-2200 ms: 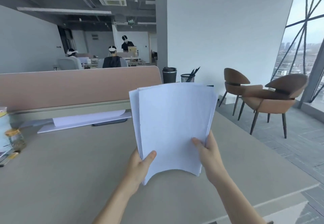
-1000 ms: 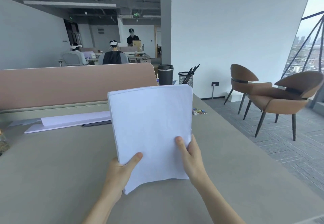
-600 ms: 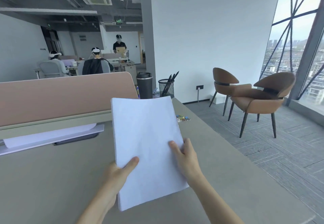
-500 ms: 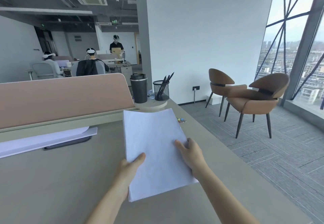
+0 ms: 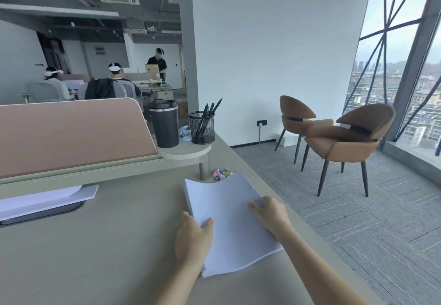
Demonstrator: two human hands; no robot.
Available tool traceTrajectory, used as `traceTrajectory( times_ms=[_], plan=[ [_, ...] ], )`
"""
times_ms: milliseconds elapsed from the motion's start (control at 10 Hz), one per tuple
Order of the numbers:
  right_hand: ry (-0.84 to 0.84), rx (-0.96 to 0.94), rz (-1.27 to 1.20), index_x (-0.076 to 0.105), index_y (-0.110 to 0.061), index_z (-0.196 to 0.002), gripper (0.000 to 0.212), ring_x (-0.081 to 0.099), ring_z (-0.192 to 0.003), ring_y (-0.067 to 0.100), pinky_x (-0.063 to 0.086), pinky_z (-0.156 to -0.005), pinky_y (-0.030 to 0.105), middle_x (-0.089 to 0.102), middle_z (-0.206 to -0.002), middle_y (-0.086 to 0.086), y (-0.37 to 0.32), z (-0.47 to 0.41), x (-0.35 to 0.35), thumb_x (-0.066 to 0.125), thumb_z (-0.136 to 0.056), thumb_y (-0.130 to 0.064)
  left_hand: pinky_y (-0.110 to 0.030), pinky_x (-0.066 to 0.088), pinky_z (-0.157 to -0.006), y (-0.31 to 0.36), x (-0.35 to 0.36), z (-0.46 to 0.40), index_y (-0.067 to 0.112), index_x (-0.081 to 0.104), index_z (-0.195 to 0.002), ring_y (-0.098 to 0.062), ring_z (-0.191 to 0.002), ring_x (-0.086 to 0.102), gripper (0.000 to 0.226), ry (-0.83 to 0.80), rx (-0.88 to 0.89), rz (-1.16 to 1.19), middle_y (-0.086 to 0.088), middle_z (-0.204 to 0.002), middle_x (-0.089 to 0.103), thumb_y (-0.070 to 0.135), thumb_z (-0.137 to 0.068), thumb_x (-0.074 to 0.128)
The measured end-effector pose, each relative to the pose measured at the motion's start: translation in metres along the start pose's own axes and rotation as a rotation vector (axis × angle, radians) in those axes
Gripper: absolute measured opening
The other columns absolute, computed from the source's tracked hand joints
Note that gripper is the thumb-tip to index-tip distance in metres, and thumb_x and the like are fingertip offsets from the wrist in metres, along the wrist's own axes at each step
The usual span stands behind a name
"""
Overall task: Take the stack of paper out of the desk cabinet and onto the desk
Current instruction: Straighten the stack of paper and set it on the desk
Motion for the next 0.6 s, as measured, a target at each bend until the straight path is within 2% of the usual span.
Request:
traceTrajectory(
  times_ms=[100,200,300,400,600],
  plan=[
    [0.031,-0.010,0.119,0.052,-0.010,-0.104,0.041,0.063,-0.106,0.033,0.043,-0.073,0.034,0.066,-0.108,0.011,0.005,-0.008,0.001,0.052,-0.091,-0.049,-0.035,0.041,-0.062,0.000,0.011,-0.009,0.009,0.046,-0.098,-0.034,-0.094,0.064,0.028,0.023,0.080,-0.156,-0.007,-0.094,0.066,0.034,-0.089,0.056],
    [0.066,0.000,0.248,0.052,-0.012,-0.111,0.044,0.062,-0.111,0.032,0.042,-0.076,0.036,0.066,-0.114,0.009,0.009,-0.008,-0.002,0.047,-0.093,-0.051,-0.038,0.041,-0.077,-0.003,0.018,-0.012,0.008,0.053,-0.095,-0.032,-0.101,0.056,0.032,0.070,0.163,-0.427,-0.010,-0.102,0.066,0.040,-0.089,0.050],
    [0.094,-0.020,0.366,0.056,-0.011,-0.118,0.049,0.052,-0.124,0.033,0.044,-0.091,0.040,0.060,-0.125,0.012,0.008,-0.005,-0.001,0.044,-0.094,-0.052,-0.037,0.038,-0.088,-0.005,0.019,-0.008,0.010,0.062,-0.099,-0.031,-0.107,0.049,0.041,0.140,0.176,-0.602,-0.009,-0.109,0.060,0.047,-0.090,0.046],
    [0.124,-0.030,0.482,0.060,-0.013,-0.122,0.055,0.048,-0.125,0.034,0.039,-0.102,0.042,0.055,-0.129,0.014,0.006,-0.002,-0.001,0.042,-0.093,-0.056,-0.038,0.036,-0.090,-0.007,0.020,-0.007,0.012,0.064,-0.100,-0.030,-0.110,0.045,0.043,0.141,0.176,-0.622,-0.007,-0.112,0.055,0.049,-0.091,0.044],
    [0.125,-0.056,0.527,0.060,-0.013,-0.121,0.057,0.048,-0.124,0.033,0.038,-0.101,0.042,0.054,-0.128,0.013,-0.005,0.003,-0.009,0.041,-0.092,-0.059,-0.038,0.039,-0.093,-0.005,0.011,-0.007,0.013,0.060,-0.106,-0.030,-0.114,0.048,0.049,0.111,0.161,-0.599,-0.008,-0.115,0.056,0.056,-0.089,0.044]
  ],
)
Point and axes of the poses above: each hand's wrist, its own z-axis away from the middle knuckle, its own x-axis out of the palm, y = z × x, the point moved 5 cm from there along -z, towards the middle knuckle
